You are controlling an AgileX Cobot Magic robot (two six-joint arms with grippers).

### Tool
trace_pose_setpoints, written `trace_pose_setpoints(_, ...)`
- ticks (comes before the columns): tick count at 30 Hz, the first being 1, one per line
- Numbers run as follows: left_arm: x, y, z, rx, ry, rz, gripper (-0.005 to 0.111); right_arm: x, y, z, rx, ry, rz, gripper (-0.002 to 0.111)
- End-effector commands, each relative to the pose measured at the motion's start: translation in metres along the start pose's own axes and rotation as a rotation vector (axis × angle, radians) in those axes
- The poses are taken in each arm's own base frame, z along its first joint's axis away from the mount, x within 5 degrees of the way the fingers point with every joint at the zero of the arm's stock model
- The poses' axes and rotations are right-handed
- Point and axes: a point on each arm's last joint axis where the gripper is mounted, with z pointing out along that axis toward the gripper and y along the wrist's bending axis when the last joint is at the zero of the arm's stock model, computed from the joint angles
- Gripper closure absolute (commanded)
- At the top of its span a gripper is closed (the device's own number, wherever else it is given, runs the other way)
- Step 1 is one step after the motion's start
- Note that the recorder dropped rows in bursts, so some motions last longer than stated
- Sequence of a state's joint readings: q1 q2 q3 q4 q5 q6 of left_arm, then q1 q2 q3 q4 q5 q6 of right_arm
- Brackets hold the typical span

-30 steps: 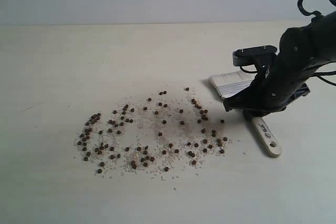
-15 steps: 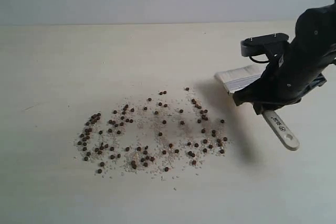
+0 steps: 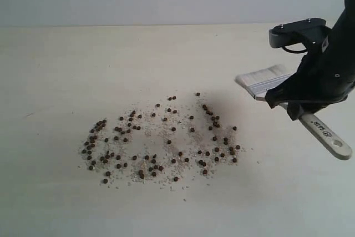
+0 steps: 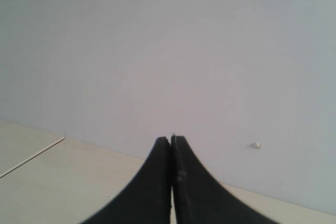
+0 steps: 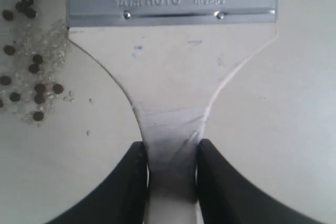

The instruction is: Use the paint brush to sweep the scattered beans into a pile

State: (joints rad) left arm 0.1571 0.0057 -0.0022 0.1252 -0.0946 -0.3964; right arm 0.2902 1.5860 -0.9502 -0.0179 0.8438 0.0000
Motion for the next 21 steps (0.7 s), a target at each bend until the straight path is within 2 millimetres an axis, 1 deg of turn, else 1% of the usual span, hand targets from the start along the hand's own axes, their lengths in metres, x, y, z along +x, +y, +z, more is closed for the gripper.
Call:
trace_pose_setpoints(1,0.001,0.0,-0.001,0.007,0.0,-0.004,0.107,0.0,0.007,-0.016,-0.073,-0.056,-0.039,0.108)
trace_pose_setpoints(5,0.001,0.0,-0.001,0.007,0.0,-0.002,0.107,0.001,0.008,-0.016,-0.085,-0.044,-0.067,0.108)
trace_pose_setpoints(9,-0.009,-0.004,-0.001,0.049,-0.103,-0.003,0.107,0.0,0.008,-0.017,-0.085,-0.044,-0.081,0.108)
trace_pose_setpoints(13,-0.018,-0.008,-0.003,0.093,-0.208,-0.009,0.107,-0.006,0.008,-0.025,-0.091,-0.056,-0.106,0.108)
trace_pose_setpoints(14,-0.019,-0.008,-0.003,0.1,-0.219,-0.024,0.107,-0.007,0.009,-0.026,-0.093,-0.057,-0.106,0.108)
trace_pose_setpoints(16,-0.02,-0.009,-0.003,0.115,-0.225,-0.12,0.107,-0.008,0.009,-0.028,-0.096,-0.046,-0.107,0.108)
trace_pose_setpoints(18,-0.024,-0.01,-0.005,0.144,-0.264,-0.176,0.107,-0.01,0.009,-0.03,-0.1,-0.019,-0.11,0.108)
trace_pose_setpoints(19,-0.029,-0.012,-0.006,0.172,-0.312,-0.193,0.107,-0.011,0.009,-0.031,-0.103,-0.005,-0.118,0.108)
trace_pose_setpoints(20,-0.034,-0.015,-0.008,0.207,-0.374,-0.187,0.107,-0.011,0.01,-0.031,-0.119,0.008,-0.121,0.108)
trace_pose_setpoints(21,-0.037,-0.017,-0.008,0.234,-0.401,-0.16,0.107,-0.013,0.011,-0.033,-0.129,0.007,-0.128,0.108)
